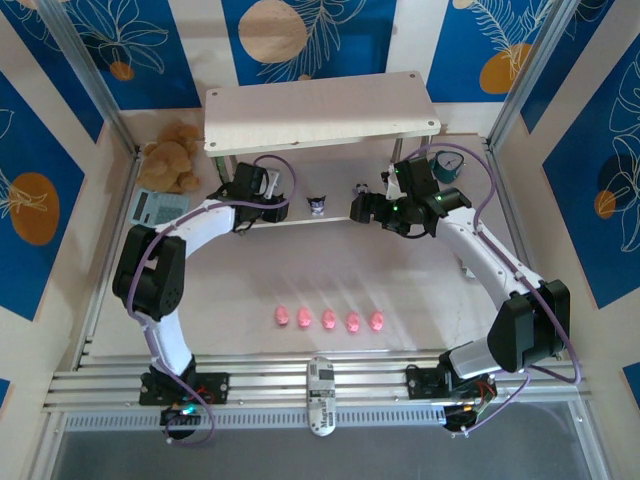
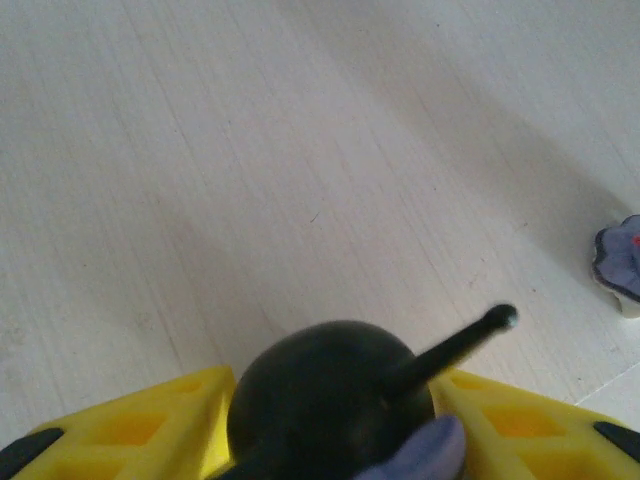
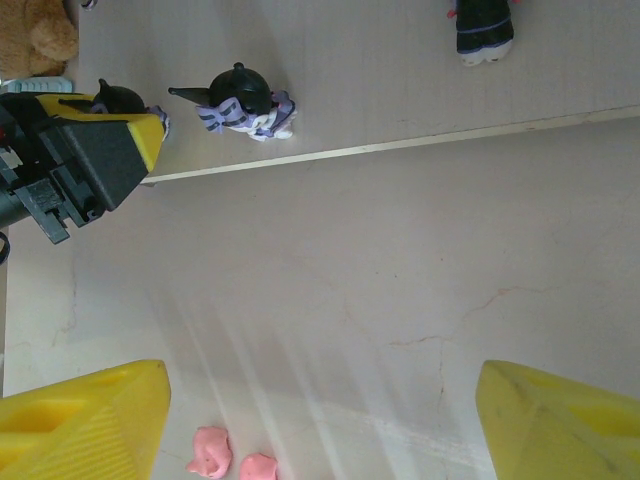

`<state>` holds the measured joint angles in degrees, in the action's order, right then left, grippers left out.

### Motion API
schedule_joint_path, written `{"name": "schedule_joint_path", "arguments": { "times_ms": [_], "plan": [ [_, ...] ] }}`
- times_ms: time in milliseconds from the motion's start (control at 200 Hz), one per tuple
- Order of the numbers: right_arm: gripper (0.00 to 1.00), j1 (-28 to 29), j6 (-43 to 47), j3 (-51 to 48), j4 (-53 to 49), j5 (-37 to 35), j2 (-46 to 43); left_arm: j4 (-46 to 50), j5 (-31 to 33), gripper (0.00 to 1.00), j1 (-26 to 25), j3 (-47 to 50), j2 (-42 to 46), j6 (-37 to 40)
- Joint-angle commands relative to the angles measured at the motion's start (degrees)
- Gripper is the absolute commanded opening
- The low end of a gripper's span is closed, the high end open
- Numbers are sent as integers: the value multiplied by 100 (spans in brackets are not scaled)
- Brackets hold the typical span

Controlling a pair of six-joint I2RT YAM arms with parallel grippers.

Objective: Place and organize the plastic toys onto the shelf

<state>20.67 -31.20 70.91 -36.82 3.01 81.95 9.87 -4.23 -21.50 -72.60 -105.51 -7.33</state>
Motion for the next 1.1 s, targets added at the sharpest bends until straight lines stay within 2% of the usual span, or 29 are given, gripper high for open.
{"name": "schedule_joint_path", "arguments": {
  "times_ms": [0, 1096],
  "plan": [
    [81, 44, -31, 163, -26, -6, 5, 59, 78, 51, 84, -114, -13, 48],
    [81, 107, -31, 253, -50, -93, 39, -301, -24, 57, 132, 188, 545, -54]
  ]
}}
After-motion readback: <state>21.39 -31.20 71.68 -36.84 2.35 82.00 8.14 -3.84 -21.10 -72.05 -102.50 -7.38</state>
